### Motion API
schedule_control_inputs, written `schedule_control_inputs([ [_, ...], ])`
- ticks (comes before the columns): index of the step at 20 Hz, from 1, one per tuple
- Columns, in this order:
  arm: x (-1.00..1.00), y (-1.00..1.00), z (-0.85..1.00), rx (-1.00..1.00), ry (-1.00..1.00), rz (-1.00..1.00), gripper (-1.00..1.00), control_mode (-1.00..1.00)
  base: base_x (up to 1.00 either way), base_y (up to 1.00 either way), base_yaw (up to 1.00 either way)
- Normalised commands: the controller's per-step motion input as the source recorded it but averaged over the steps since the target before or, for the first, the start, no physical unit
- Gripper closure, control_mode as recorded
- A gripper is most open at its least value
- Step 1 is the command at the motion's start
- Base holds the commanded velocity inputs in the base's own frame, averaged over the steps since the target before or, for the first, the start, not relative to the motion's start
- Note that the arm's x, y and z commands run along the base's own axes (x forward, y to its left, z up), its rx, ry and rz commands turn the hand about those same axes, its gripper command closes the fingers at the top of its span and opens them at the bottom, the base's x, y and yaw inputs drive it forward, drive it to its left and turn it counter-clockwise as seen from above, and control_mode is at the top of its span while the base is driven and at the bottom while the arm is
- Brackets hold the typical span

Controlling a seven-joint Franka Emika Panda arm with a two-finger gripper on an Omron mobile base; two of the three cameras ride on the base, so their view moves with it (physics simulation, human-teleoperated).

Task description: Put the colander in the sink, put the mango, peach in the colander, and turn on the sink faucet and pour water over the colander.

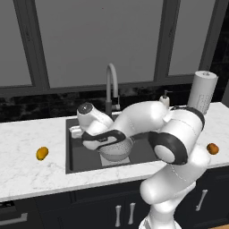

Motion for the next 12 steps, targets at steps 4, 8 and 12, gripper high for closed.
schedule_control_inputs([
  [4,-0.49,0.28,0.38,0.15,-0.11,0.00,-1.00,-1.00,0.00,0.00,0.00],
  [8,-0.33,0.35,0.44,0.22,-0.01,0.00,-1.00,-1.00,0.00,0.00,0.00],
  [12,-0.19,0.42,0.36,0.19,0.00,0.00,-1.00,-1.00,0.00,0.00,0.00],
])
